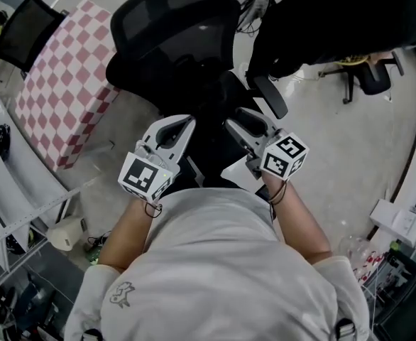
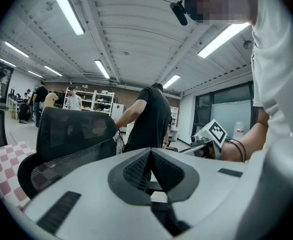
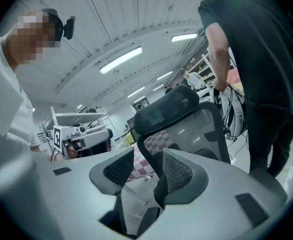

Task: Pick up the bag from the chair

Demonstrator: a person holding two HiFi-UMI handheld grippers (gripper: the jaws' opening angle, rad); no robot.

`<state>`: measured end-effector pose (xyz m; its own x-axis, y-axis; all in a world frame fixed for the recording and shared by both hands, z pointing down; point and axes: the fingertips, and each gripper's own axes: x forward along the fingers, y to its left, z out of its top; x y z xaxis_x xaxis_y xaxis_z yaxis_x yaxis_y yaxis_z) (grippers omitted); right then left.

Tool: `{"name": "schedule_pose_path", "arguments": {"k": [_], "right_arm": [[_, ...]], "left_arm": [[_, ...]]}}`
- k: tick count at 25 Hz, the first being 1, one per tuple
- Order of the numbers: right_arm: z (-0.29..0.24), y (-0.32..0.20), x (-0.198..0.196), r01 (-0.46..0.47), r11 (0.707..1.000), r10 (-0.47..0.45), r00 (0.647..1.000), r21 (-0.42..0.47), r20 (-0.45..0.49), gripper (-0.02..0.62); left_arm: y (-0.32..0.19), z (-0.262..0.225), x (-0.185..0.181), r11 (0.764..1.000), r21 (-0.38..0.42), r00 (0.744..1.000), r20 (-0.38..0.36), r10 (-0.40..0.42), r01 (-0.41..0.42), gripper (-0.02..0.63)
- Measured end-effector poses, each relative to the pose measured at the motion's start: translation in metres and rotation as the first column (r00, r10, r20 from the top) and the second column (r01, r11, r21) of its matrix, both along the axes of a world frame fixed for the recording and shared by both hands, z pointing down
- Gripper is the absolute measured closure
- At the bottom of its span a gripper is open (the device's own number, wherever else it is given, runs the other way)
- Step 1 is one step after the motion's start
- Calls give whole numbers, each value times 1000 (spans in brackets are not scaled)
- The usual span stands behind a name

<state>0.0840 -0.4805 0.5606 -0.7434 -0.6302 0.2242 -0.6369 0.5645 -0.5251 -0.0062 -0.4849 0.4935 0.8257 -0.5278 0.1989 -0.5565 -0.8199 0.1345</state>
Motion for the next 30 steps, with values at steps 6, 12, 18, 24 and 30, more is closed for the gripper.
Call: {"name": "schedule_pose_path", "arguments": {"k": [6,12,18,24,30], "right_arm": [[34,-21,3,-26,997,28,999,-71,28,415],[60,-34,-4,-45,988,60,993,-148,100,400],[84,-42,-13,-30,979,57,990,-200,132,388],[89,-52,-23,7,976,36,980,-216,196,387],[84,-66,-40,67,976,-10,965,-209,261,388]], "left_arm": [[-19,21,3,999,-27,999,18,38,-38,594],[-33,43,4,998,-46,998,39,50,-48,594],[-47,61,5,997,-68,998,39,40,-38,594],[-55,67,9,996,-81,998,41,41,-37,594],[-64,65,9,996,-84,999,39,32,-28,594]]}}
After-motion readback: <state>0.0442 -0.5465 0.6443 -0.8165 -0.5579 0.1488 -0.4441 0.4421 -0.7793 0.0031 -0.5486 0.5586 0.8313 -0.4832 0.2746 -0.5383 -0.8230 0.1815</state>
